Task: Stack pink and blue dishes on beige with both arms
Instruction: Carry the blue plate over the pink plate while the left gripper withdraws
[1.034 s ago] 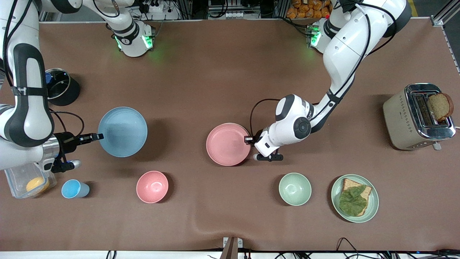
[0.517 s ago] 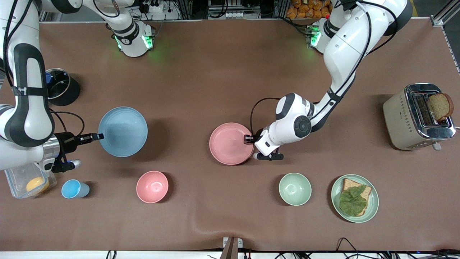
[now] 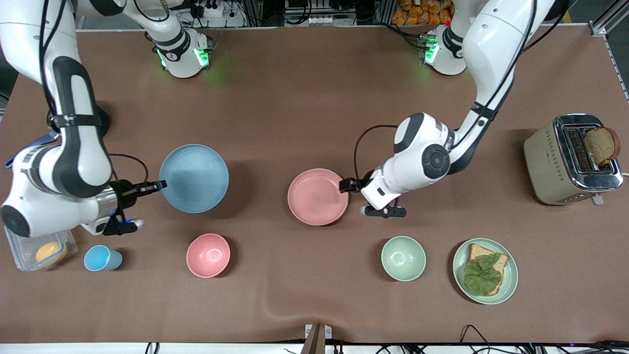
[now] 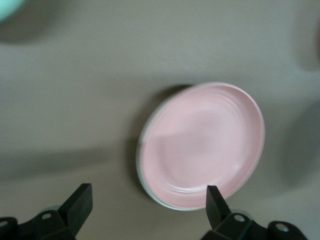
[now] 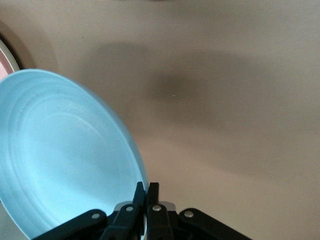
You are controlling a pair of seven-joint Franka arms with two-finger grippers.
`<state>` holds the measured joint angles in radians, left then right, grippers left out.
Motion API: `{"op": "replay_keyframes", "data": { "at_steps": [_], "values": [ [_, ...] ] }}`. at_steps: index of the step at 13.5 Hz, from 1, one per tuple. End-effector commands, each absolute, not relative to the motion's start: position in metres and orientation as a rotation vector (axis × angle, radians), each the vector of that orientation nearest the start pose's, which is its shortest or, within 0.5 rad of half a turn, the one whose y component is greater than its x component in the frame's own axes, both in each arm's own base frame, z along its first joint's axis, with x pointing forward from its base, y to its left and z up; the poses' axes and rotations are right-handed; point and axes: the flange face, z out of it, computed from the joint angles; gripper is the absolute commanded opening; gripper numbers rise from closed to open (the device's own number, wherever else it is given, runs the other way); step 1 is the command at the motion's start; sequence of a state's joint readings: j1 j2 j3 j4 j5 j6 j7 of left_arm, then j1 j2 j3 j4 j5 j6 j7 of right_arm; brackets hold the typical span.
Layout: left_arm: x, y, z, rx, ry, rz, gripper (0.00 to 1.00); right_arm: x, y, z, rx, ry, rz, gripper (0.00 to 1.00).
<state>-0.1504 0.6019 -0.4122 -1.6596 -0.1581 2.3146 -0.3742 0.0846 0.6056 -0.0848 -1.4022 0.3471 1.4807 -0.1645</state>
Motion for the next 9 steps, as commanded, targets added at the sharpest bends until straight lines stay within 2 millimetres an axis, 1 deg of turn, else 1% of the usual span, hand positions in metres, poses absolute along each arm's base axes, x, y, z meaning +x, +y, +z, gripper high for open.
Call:
{"op": "replay_keyframes", "data": {
  "at_steps": [1, 2, 3, 4, 5, 7, 8, 9],
  "values": [
    [0.619, -0.312, 0.309, -3.364, 0.097, 0.054, 1.00, 0.650, 0.114, 0.337, -2.782, -0.089, 0.733, 0.00],
    [0.627, -0.301, 0.318, -3.324, 0.119, 0.006, 1.00, 0.648, 0.136, 0.338, -2.798, -0.072, 0.738, 0.00],
    [0.636, -0.283, 0.323, -3.282, 0.125, -0.032, 1.00, 0.646, 0.160, 0.338, -2.821, -0.049, 0.727, 0.00],
    [0.644, -0.264, 0.332, -3.250, 0.124, -0.081, 1.00, 0.644, 0.188, 0.337, -2.848, -0.034, 0.697, 0.00],
    [0.652, -0.243, 0.340, -3.227, 0.105, -0.112, 1.00, 0.639, 0.216, 0.332, -2.873, -0.020, 0.685, 0.00],
    [0.660, -0.211, 0.359, -3.210, 0.080, -0.135, 1.00, 0.630, 0.263, 0.322, -2.912, 0.031, 0.644, 0.00],
    [0.664, -0.194, 0.369, -3.203, 0.074, -0.138, 1.00, 0.625, 0.283, 0.316, -2.925, 0.033, 0.626, 0.00],
    [0.663, -0.179, 0.384, -3.191, 0.058, -0.130, 1.00, 0.621, 0.300, 0.311, -2.936, 0.039, 0.602, 0.00]
  ]
}}
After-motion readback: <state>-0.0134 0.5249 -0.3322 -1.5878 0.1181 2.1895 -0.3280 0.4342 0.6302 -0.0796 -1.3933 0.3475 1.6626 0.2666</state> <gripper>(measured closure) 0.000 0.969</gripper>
